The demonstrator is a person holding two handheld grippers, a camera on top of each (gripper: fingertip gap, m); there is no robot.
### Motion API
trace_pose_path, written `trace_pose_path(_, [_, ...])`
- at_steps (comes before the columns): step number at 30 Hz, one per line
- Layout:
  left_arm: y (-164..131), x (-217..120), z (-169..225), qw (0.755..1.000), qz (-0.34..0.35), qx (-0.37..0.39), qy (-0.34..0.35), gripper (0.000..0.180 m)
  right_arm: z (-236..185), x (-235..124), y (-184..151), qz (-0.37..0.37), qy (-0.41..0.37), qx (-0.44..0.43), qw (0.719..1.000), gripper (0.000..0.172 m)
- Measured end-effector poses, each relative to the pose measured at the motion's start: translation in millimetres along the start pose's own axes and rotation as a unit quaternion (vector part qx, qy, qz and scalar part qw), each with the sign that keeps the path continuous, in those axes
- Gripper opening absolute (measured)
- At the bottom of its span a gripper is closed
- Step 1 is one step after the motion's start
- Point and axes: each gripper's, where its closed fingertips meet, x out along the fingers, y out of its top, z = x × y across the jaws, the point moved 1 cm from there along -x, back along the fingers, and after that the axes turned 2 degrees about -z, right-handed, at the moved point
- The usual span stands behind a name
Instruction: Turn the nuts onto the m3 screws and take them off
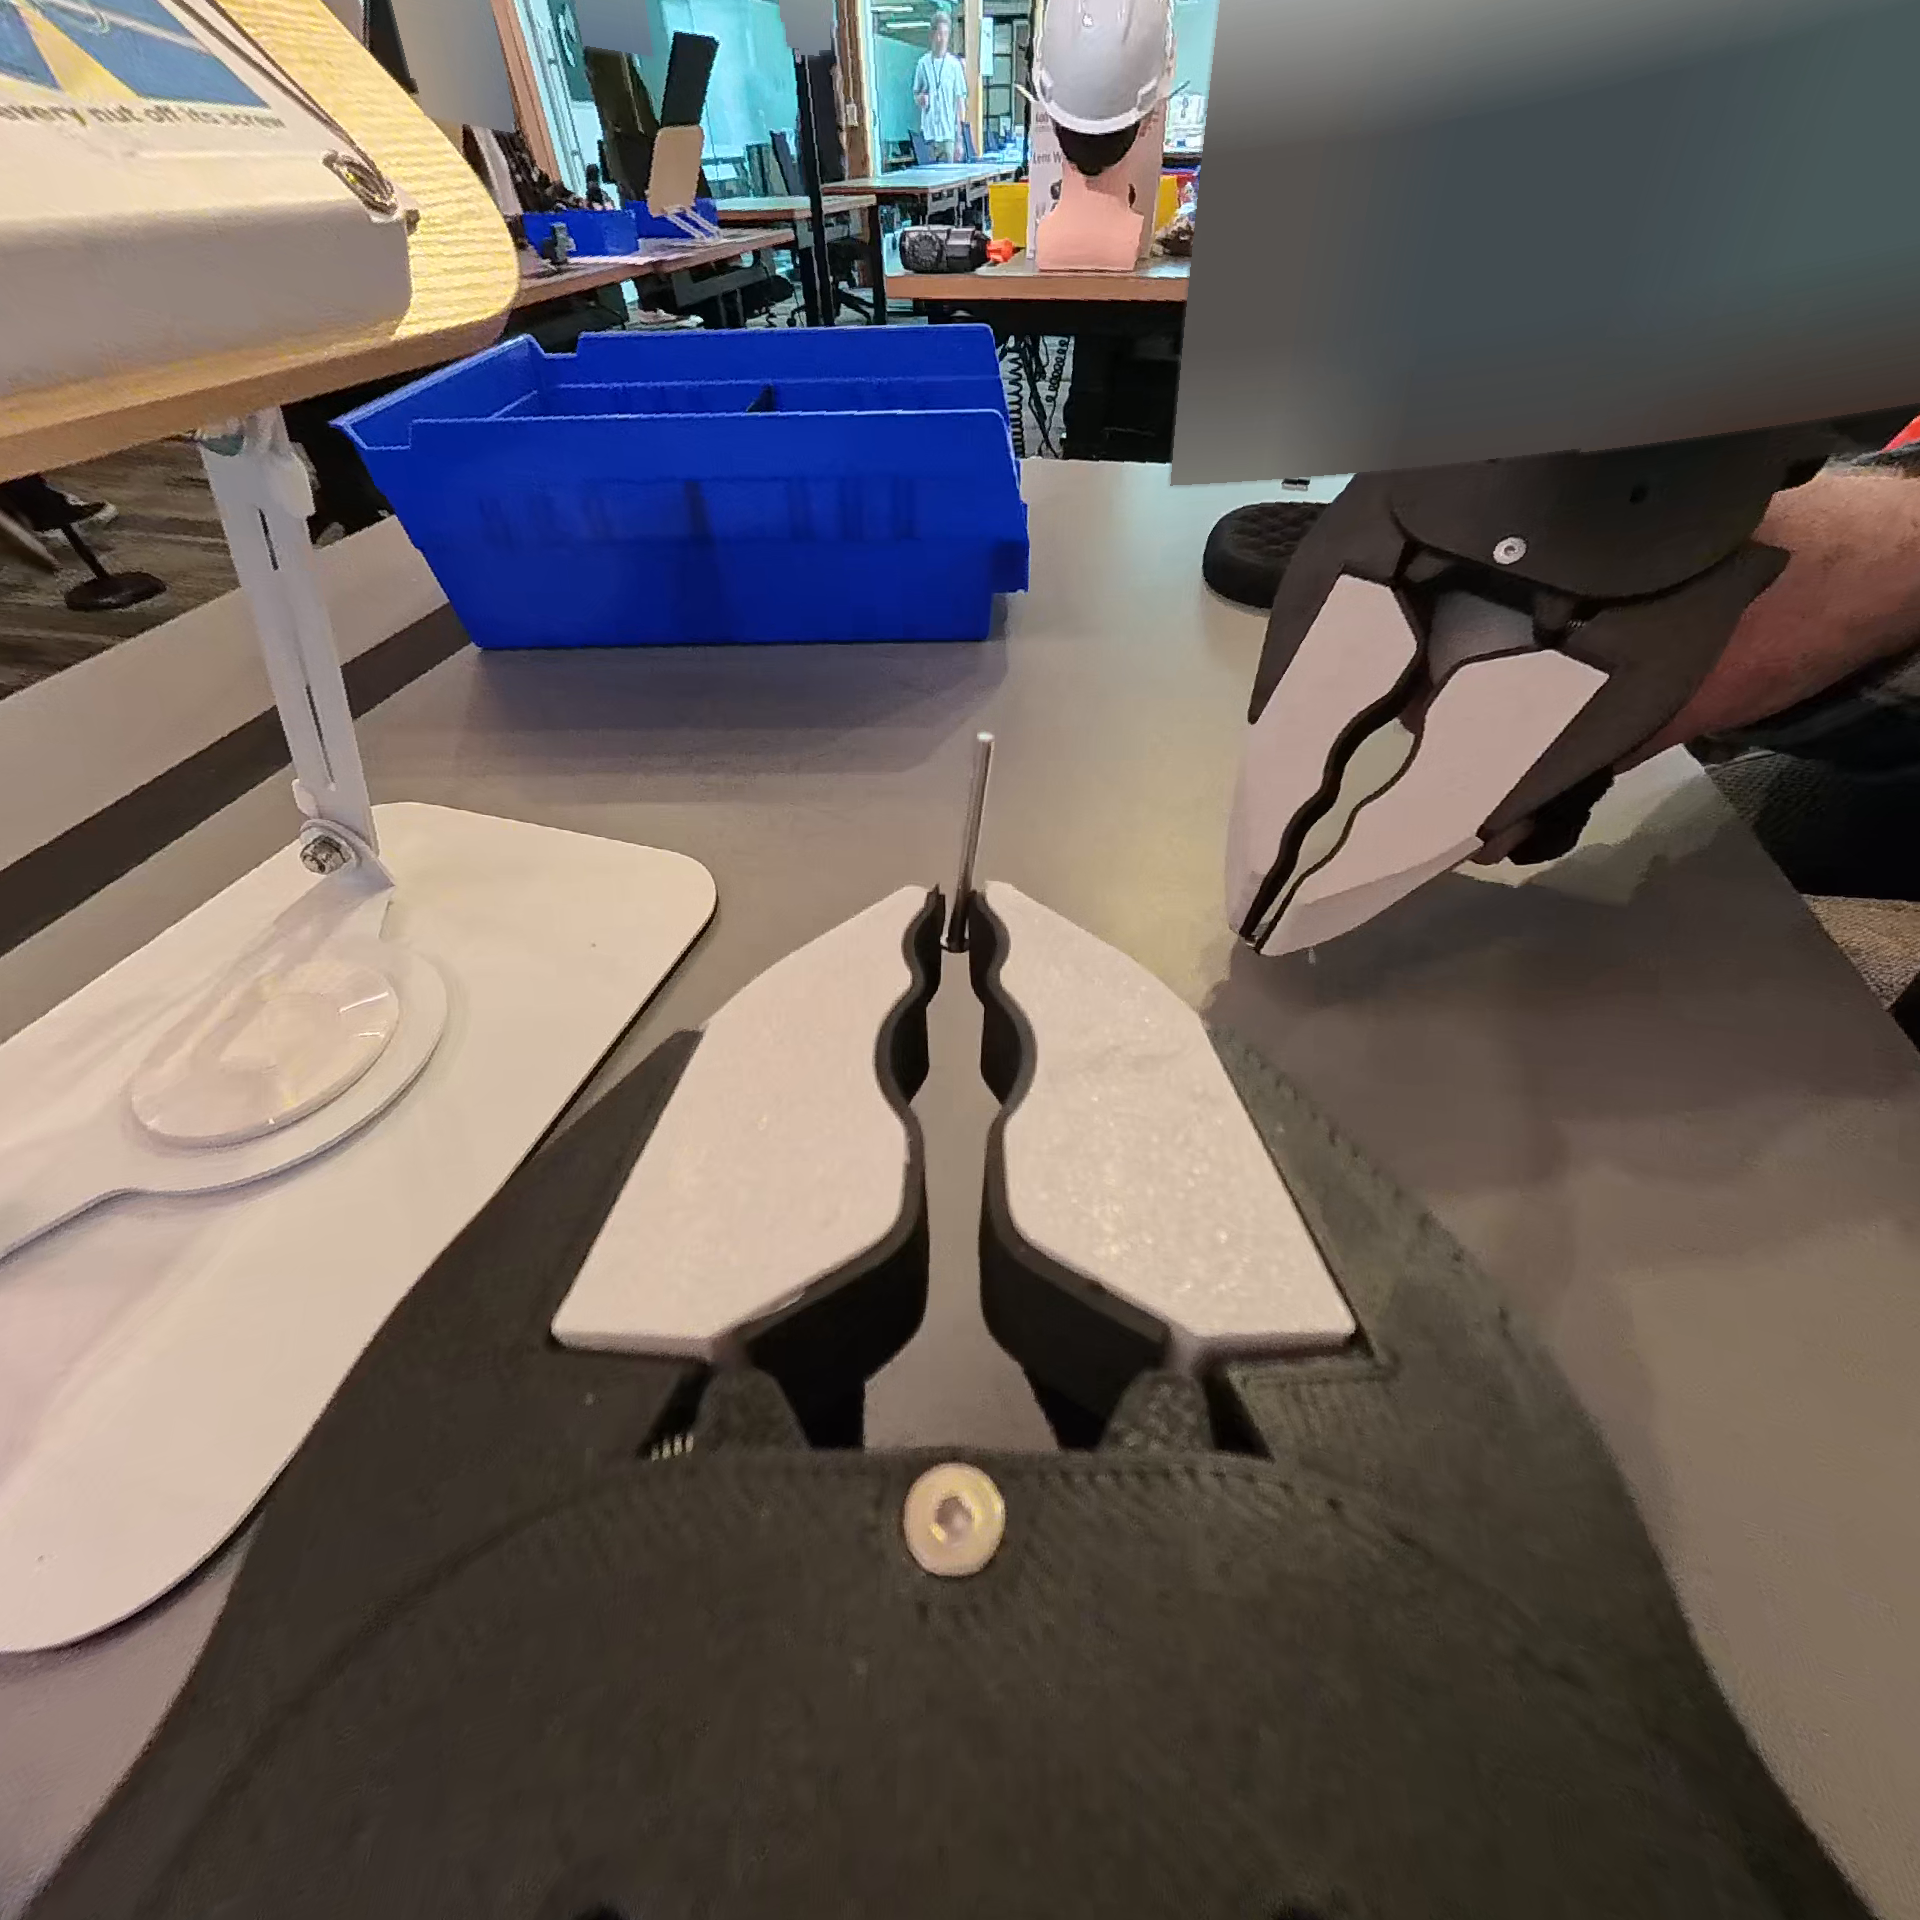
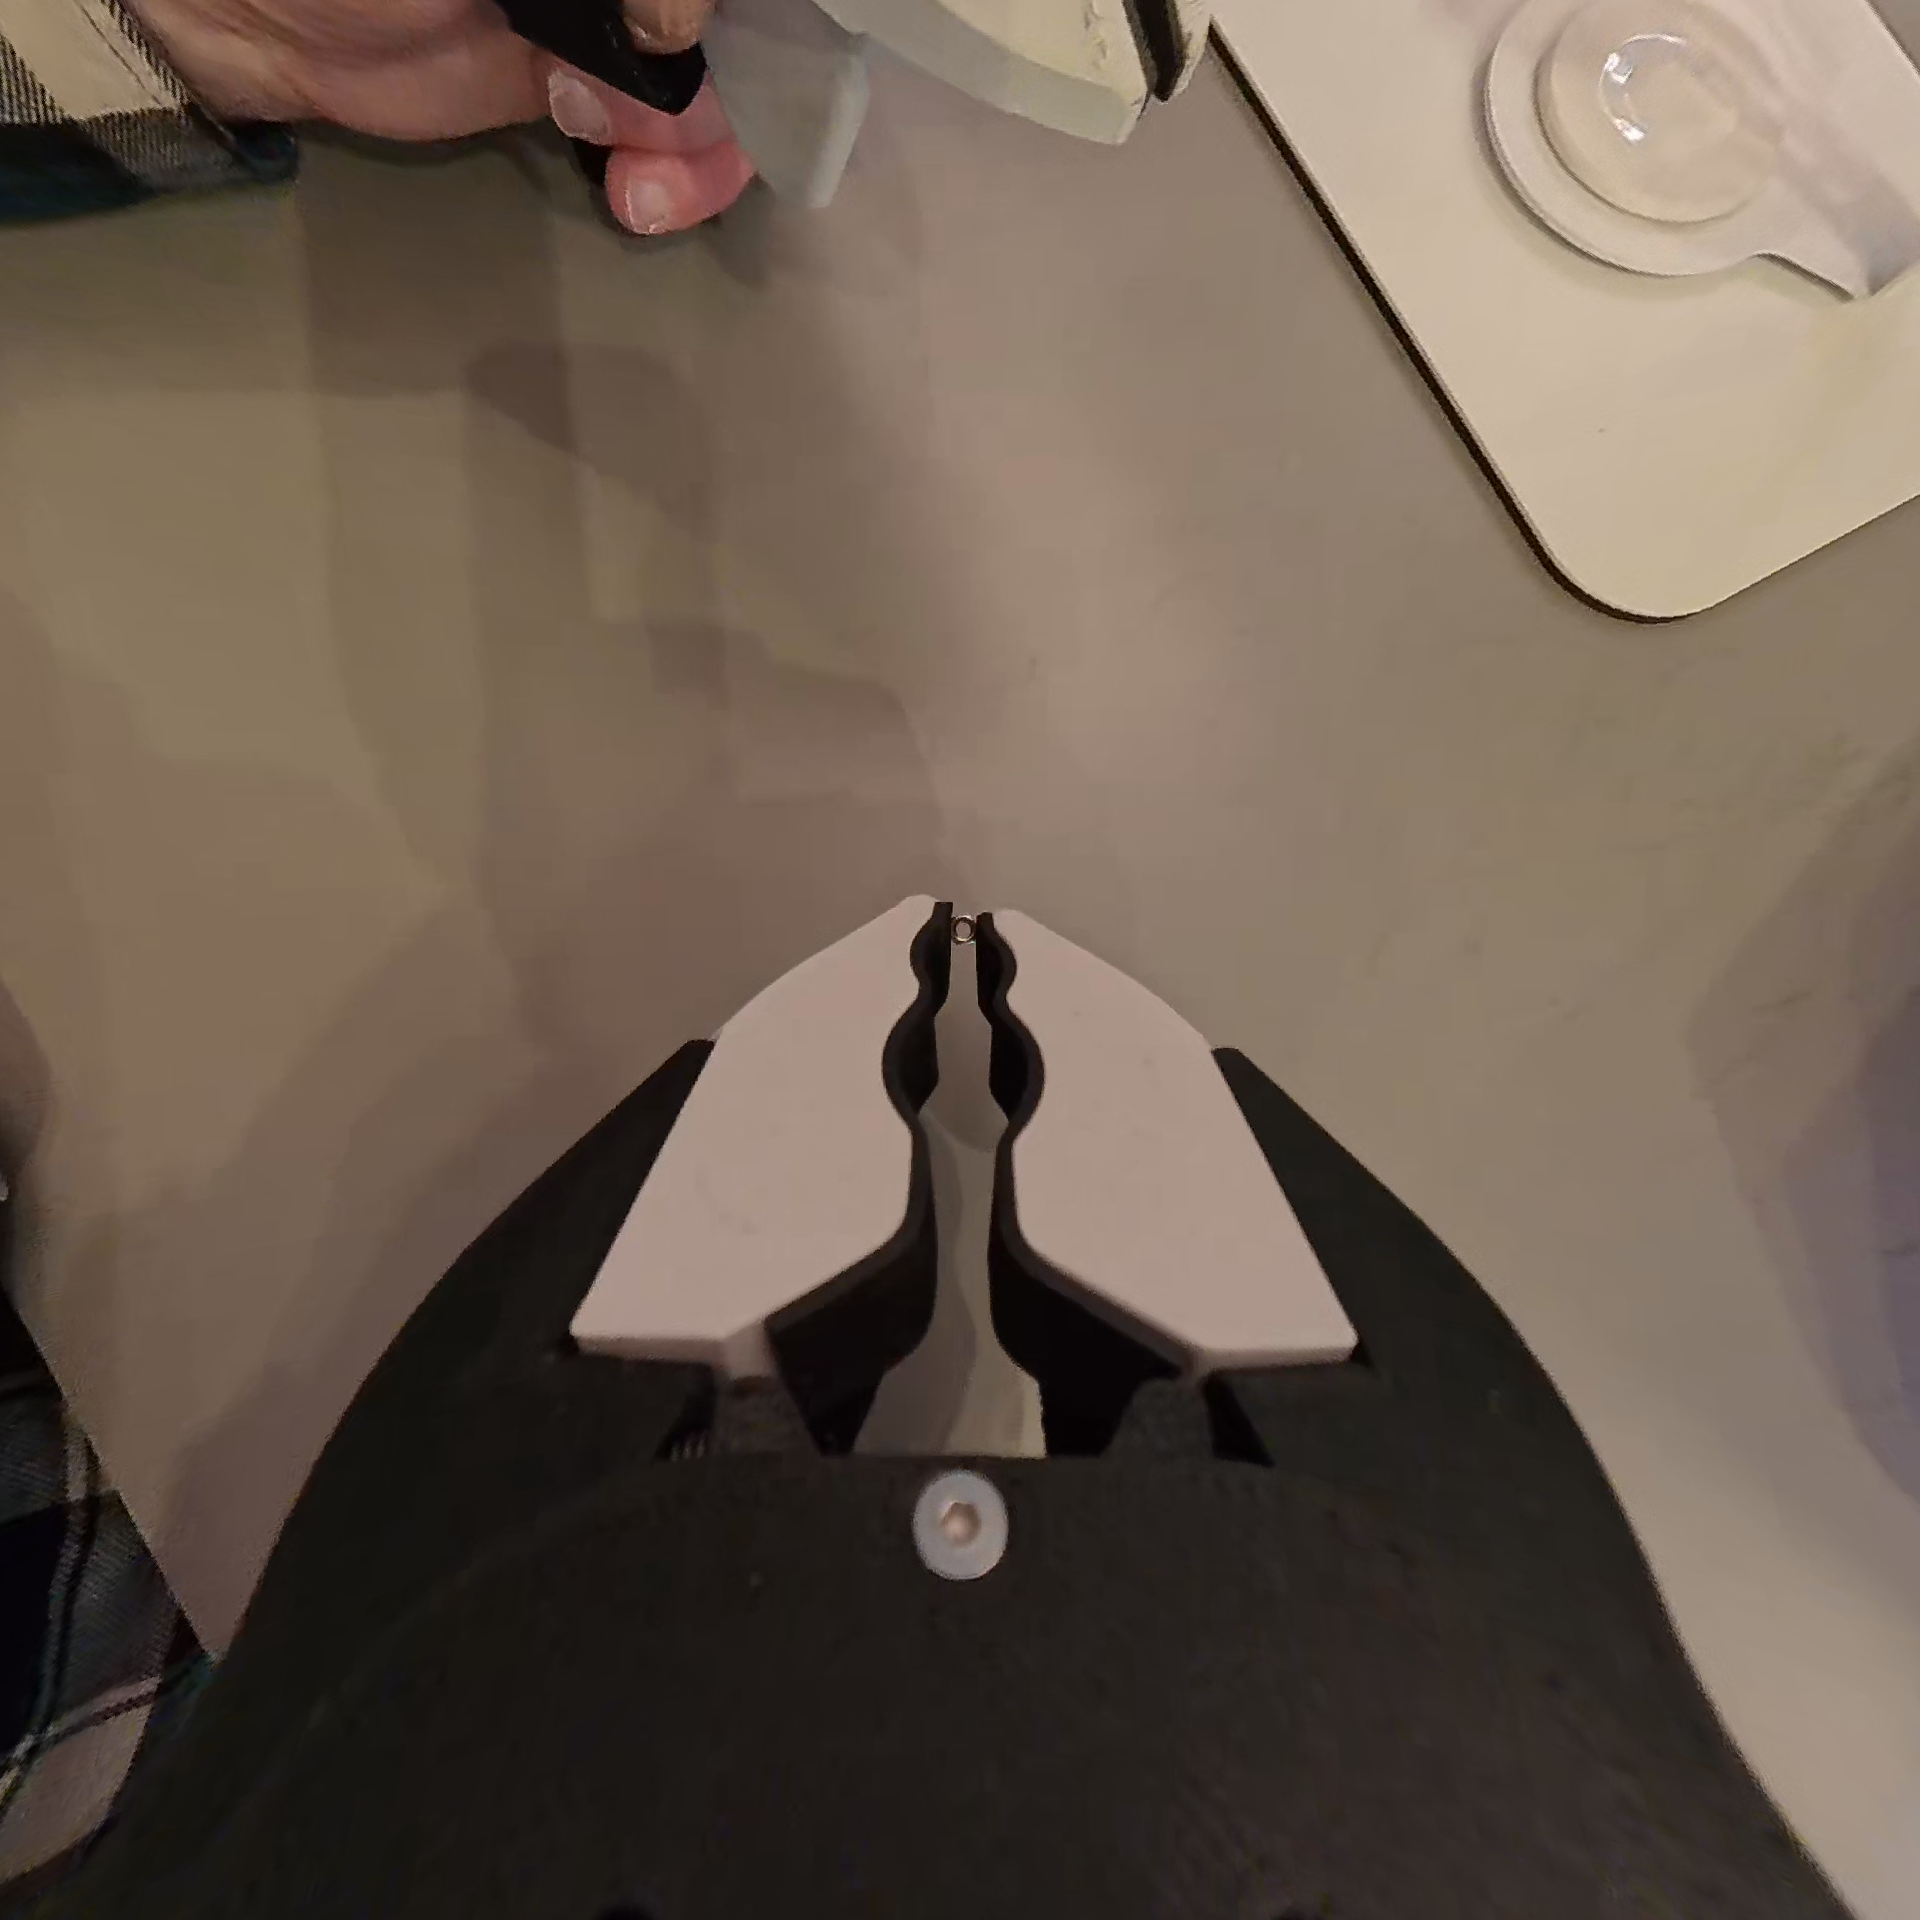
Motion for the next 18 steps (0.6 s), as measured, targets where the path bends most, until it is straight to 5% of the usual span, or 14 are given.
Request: trace_pose_path(18, [0,0,-4,1.000,0.001,-0.009,0.007,0.004,92,-84,-20,0.040,-0.093,0.066,0.993,0.005])
